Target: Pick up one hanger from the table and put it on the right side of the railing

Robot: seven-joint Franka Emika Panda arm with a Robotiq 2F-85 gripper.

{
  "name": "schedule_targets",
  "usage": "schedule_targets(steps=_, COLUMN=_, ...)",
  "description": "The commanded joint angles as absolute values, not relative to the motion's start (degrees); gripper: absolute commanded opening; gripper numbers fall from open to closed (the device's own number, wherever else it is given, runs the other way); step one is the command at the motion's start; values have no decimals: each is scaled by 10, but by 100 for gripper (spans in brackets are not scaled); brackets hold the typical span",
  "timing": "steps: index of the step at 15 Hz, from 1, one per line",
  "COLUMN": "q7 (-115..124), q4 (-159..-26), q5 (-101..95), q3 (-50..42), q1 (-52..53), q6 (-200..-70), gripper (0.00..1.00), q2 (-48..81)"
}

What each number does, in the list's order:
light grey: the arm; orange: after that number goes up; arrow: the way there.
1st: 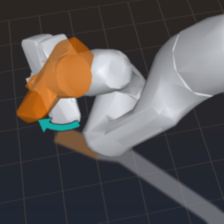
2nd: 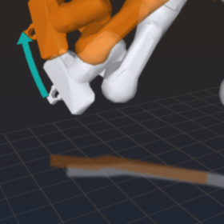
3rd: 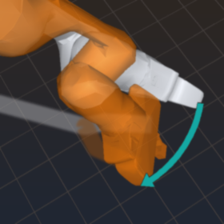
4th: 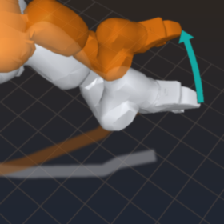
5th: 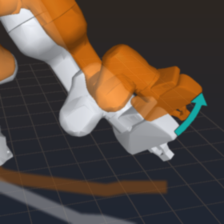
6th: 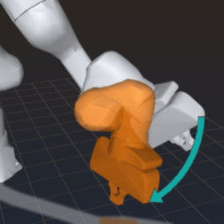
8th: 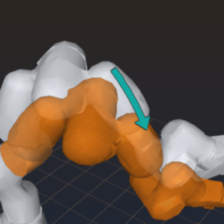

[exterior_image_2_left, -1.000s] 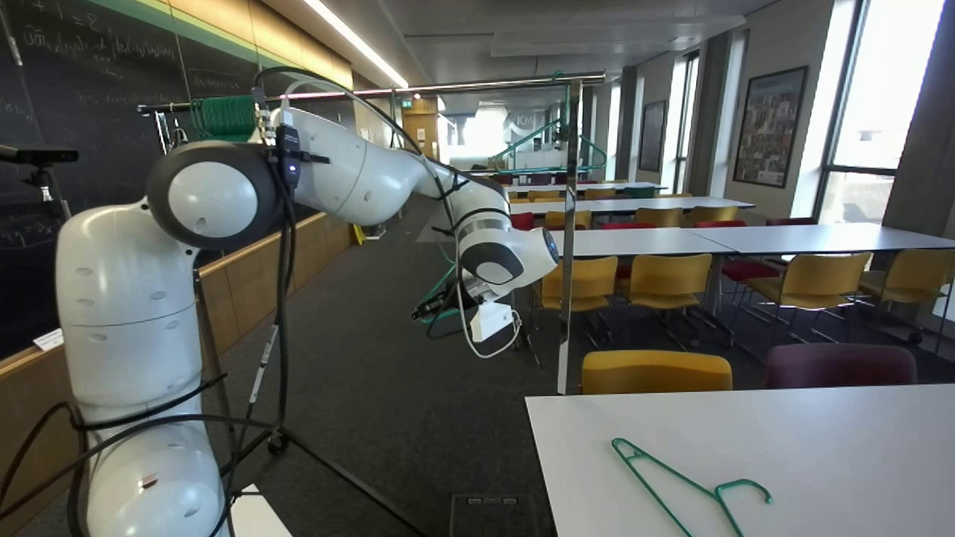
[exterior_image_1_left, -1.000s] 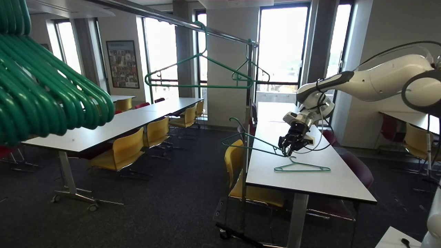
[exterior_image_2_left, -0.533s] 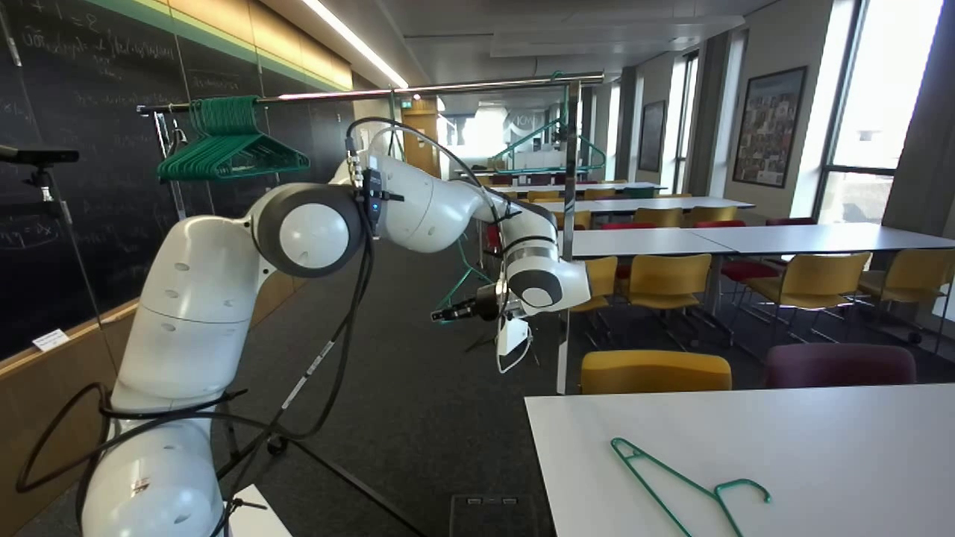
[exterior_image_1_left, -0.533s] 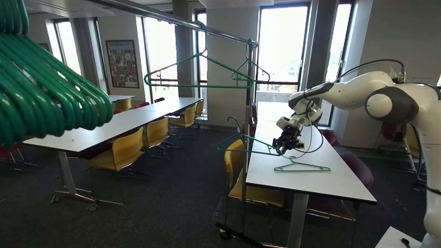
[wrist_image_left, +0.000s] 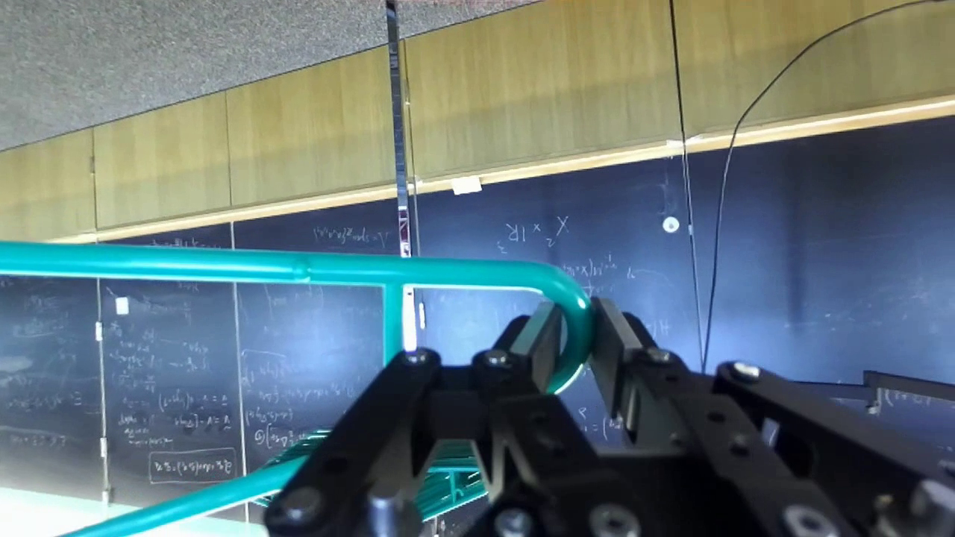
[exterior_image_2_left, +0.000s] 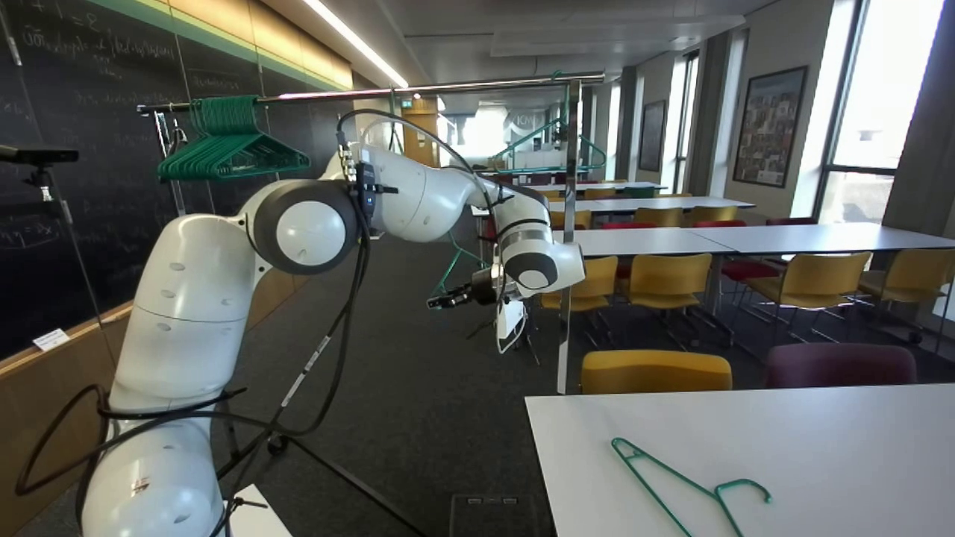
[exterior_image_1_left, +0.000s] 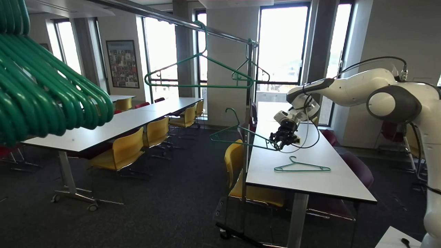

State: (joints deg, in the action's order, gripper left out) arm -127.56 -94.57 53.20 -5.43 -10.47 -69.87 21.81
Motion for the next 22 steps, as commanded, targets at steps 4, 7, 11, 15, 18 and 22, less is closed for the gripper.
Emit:
schedule_targets(steps=4, q7=-1344, q4=-979, q5=531, q3=-51, q1=-112, q6=-671, gripper=4, q2=141)
schedule_targets(steps=7, q7=-1392, q4=-991, q5=527, q3=-52, q1=-107, q6=-655, gripper=4, q2=116)
schedule_targets(steps=11, q7=-1429, q4=-1010, q5=533, q3=-53, q1=-102, q6=-629, gripper=4, q2=86)
schedule_targets(steps=15, q7=-1465, q4=-1039, q5=537, q3=-57, q1=-98, q6=-605, gripper=4, q2=45)
schedule_targets(steps=18, q7=-1482, q4=-1061, q5=537, q3=-58, q1=-93, q6=-604, gripper=4, q2=19)
schedule_targets(steps=22, q7=-1471, q4=-1068, q5=547, q3=-56, q1=-83, q6=-605, gripper=4, q2=5)
